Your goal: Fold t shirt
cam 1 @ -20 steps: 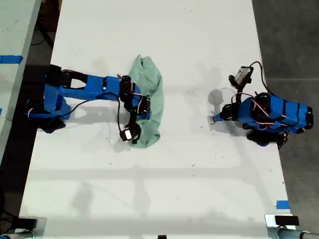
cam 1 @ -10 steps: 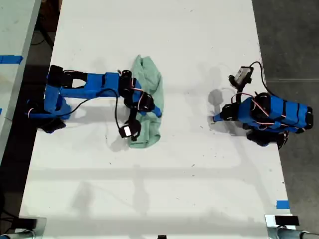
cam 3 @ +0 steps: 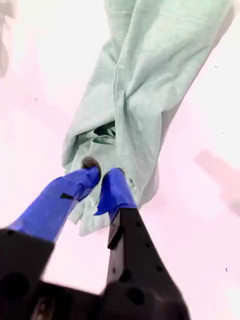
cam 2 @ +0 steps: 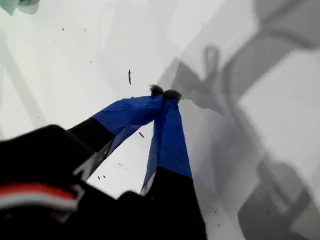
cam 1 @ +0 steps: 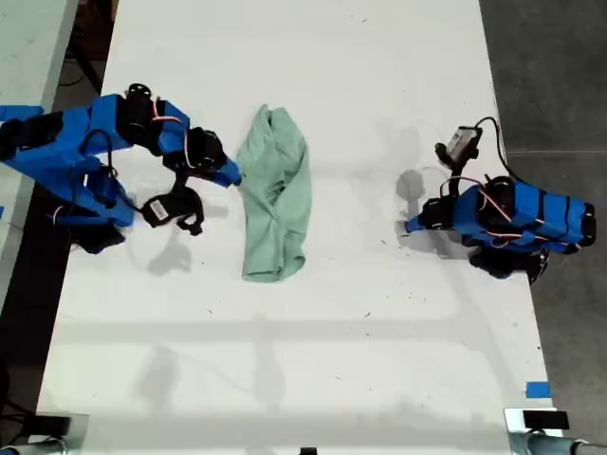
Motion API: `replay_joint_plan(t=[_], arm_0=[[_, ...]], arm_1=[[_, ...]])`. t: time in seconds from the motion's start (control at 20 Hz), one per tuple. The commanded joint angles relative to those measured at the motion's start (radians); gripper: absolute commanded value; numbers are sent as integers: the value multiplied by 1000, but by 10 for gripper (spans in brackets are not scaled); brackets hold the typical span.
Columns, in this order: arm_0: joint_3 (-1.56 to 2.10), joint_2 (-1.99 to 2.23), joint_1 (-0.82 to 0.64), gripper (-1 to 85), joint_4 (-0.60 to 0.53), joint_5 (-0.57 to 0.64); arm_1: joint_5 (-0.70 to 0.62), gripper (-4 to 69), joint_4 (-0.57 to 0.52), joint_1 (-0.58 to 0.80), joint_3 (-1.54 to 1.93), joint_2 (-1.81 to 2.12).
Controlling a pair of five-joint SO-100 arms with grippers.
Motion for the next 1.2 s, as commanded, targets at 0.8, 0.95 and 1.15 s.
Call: replay_joint_plan(t=[0.8, 0.95, 1.15], arm_0=[[1322, 1281, -89, -3, -279, 104], [1322, 1281, -89, -3, -279, 109], [1322, 1281, -89, -3, -279, 114]], arm_1=[[-2, -12, 0, -15, 23, 8], [2, -12, 0, -17, 23, 8], [8, -12, 0, -21, 23, 8]])
